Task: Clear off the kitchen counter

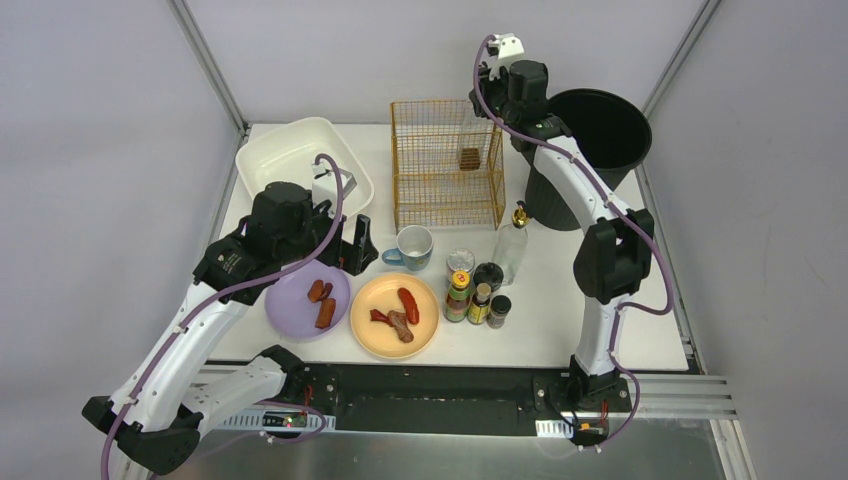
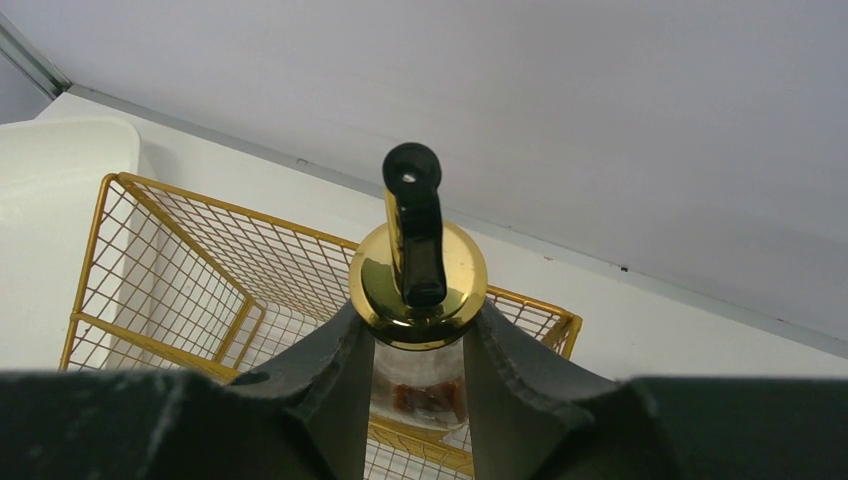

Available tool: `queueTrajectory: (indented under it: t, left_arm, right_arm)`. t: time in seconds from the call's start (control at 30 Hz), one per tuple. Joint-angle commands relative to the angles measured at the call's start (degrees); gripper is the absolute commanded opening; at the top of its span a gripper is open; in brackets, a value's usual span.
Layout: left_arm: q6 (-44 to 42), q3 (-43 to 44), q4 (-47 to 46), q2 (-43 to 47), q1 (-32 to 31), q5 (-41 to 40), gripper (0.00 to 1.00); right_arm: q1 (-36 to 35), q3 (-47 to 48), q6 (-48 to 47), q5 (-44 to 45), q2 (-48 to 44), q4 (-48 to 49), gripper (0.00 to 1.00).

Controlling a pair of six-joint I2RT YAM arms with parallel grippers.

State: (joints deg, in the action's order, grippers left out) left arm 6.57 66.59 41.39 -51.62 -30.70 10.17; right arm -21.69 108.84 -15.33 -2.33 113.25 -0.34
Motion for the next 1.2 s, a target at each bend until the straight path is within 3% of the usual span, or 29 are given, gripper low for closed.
queueTrajectory:
  t: [0.0, 0.6, 0.77, 1.0, 1.17]
  left_arm:
    - [-0.8, -0.5, -1.0, 0.9, -0.1, 0.1, 1.0]
    - [-1.0, -1.0, -1.0, 1.4, -0.1, -0.2, 1.0]
    - [-1.0, -1.0, -1.0, 1.4, -0.1, -0.1, 0.99]
    - [-1.0, -1.3, -1.0, 1.8, -0.1, -0.2, 0.99]
    - [-1.0, -1.6, -1.0, 2.3, -0.1, -0.2, 1.0]
  right_arm:
    - [-0.6, 0.1, -0.9, 0.8, -1.0, 4.7, 0.0]
    - [-0.9, -4.5, 0.8, 2.8, -0.6, 5.2, 0.01]
    - [-1.0, -5.1, 1.4, 4.9, -1.4, 5.8, 0.3]
    - [-1.5, -6.0, 1.4, 7.0, -3.4, 6.6, 0.58]
    - [-2.0, -7.7, 1.1, 7.8, -6.4, 6.7, 0.67]
